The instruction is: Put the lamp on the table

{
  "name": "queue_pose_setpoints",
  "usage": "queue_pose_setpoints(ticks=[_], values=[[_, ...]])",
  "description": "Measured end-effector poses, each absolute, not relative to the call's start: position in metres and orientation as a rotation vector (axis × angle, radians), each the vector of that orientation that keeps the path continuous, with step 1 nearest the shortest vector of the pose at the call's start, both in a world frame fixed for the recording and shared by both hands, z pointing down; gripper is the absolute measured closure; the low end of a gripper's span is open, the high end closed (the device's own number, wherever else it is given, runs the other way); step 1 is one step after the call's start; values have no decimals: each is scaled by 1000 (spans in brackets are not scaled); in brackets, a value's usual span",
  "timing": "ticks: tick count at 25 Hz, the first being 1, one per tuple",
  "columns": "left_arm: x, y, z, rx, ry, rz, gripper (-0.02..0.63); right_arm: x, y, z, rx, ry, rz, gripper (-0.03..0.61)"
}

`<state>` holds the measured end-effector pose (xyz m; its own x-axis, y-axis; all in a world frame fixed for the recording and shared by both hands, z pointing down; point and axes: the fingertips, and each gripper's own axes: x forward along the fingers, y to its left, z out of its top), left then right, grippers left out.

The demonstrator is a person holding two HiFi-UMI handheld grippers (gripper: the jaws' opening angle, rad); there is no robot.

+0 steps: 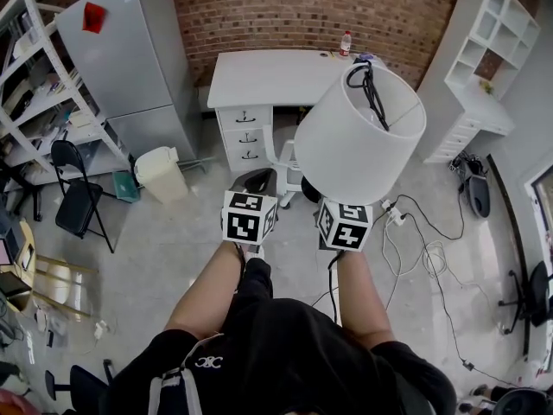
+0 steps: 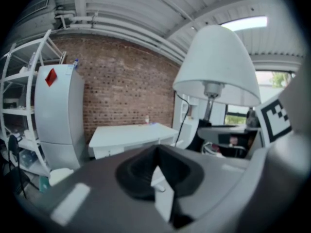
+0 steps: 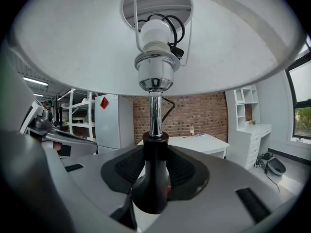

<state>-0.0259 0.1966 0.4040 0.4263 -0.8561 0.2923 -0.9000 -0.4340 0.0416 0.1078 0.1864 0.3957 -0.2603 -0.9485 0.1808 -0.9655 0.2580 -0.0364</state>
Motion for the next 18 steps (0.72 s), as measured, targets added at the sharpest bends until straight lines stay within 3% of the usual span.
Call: queue_pose_setpoints(ticks=[18], values=[[-31, -68, 402, 2578, -1435, 340, 612, 106, -58, 378, 1982, -2338, 149, 448]])
